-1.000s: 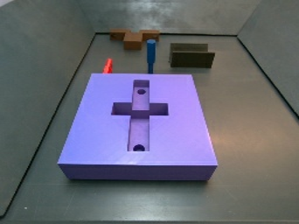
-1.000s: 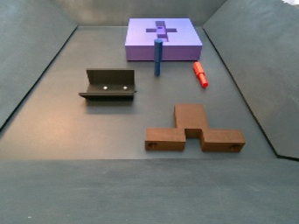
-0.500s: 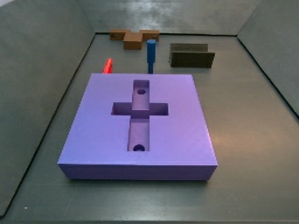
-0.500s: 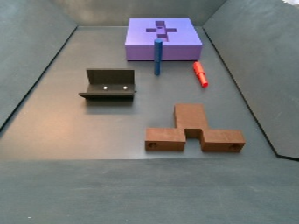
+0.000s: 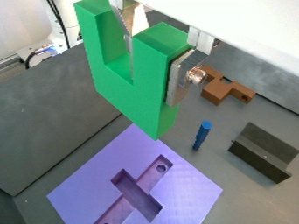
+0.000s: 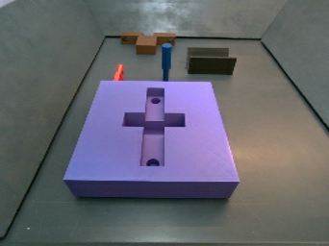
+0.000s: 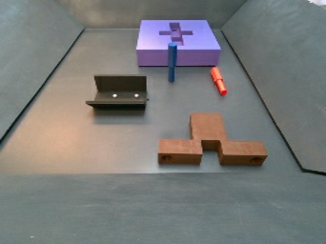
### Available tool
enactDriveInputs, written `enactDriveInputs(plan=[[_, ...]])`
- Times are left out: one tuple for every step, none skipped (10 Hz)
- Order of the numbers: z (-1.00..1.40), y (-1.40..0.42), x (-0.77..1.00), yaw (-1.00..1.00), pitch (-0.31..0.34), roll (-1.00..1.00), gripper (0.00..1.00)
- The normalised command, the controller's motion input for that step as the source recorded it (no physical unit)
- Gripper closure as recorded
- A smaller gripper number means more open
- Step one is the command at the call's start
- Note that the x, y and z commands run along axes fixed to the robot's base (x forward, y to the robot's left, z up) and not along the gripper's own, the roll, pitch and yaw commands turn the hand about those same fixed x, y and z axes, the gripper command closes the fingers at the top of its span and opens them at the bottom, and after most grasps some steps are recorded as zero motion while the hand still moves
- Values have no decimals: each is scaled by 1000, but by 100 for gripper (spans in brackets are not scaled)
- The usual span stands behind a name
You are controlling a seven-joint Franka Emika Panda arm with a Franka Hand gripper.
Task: Pick up the green object. Move up. Move to above the board. Insert the green object.
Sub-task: Insert the green object.
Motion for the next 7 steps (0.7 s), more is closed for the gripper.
enactDriveInputs(plan=[[0,31,0,0,0,-19,100],[-434,-154,23,0,-83,0,100],[-800,-291,37,197,-206,0,100],[-783,-517,114,326,-190,84,100],[-680,-557,246,271,-253,107,100],[-566,-469,377,220,-233,206,100],[-483,-383,343,49,-79,364,100]])
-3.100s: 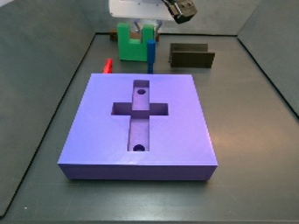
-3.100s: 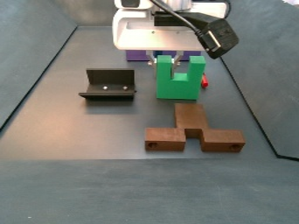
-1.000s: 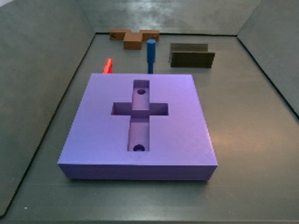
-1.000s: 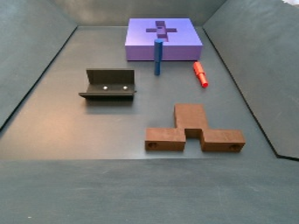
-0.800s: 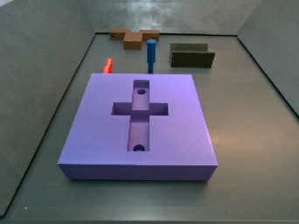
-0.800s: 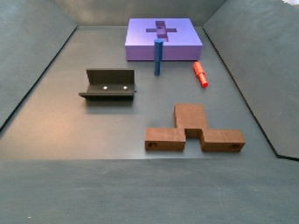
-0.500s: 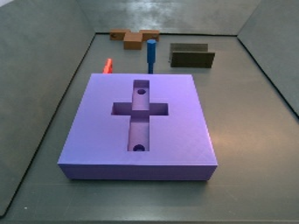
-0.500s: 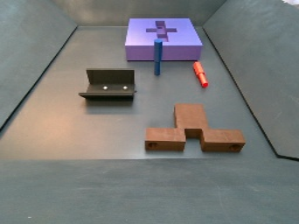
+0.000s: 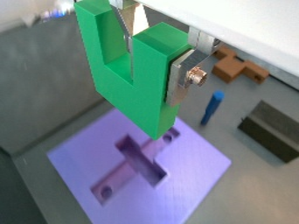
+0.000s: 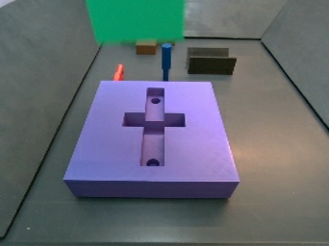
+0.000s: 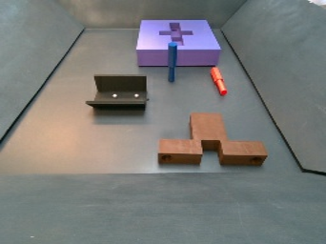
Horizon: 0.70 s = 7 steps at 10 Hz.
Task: Pick up the green object. Move up. Move to above the board. Insert the green object.
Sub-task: Insert the green object.
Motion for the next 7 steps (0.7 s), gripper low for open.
enactDriveInputs(plan=[[-809,-357,397,0,-56,217,100],[-914,-143,351,-43,-47,179,100],[-917,-40,306,-49,0,206,100],[-860,0,166,-114,0,147,100],[-640,17,251,-234,59,90,100],[-551,63,63,-206,16,21,100],[-497,6,151,-166,34,0,100]])
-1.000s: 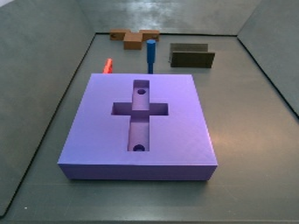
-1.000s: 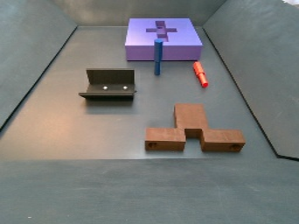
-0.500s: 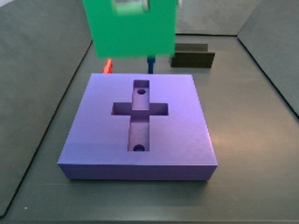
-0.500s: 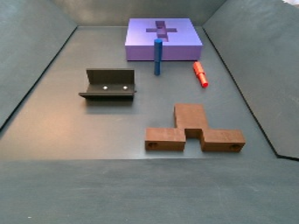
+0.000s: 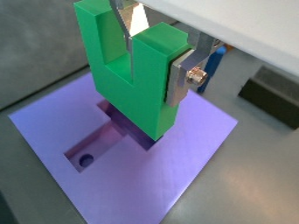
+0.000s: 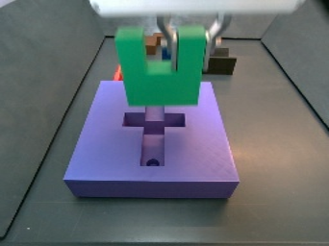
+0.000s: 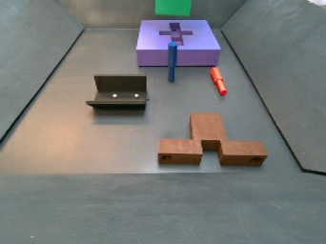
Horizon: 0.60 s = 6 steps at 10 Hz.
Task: Pick up the green object. Move up. Move to above the board. Insert the green object.
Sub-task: Insert the green object.
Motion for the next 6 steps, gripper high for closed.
enactDriveInputs(plan=[[-469,0,37,-166,13,0,100],[-417,6,0,-149,0,0,100],[-360,29,0,-109,0,-23,100],[-317,126,0,-109,0,-54,100],[-257,157,-51,-89,0,-69,100],[-257,186,-106,-74,-13,-74,100]])
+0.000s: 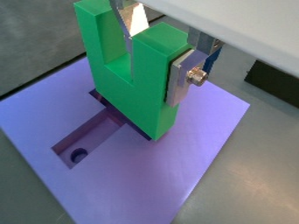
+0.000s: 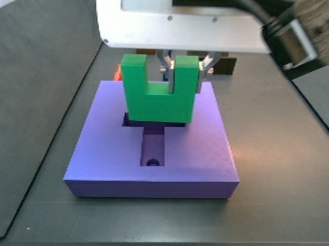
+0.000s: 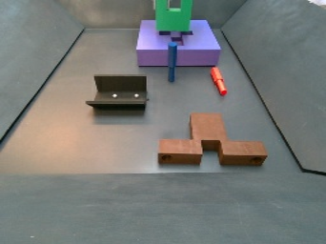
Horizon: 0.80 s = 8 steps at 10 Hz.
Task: Pick up the green object. Move up. Move to above the board. Insert the green object.
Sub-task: Insert the green object.
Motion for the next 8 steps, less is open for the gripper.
enactDriveInputs(plan=[[-243,9,-103,0,-66,-184,100],[-143,-123,-86,91,-60,-187,100],[-80,-174,-6,114,-36,-187,100],[-114,-31,-37,86,-39,-133,100],[-160,23,-29,40,-27,-90,100],[-149,171,-126,0,-43,-99,100],[-49,314,-169,0,-20,-129,100],[-20,283,-191,9,-49,-127,100]])
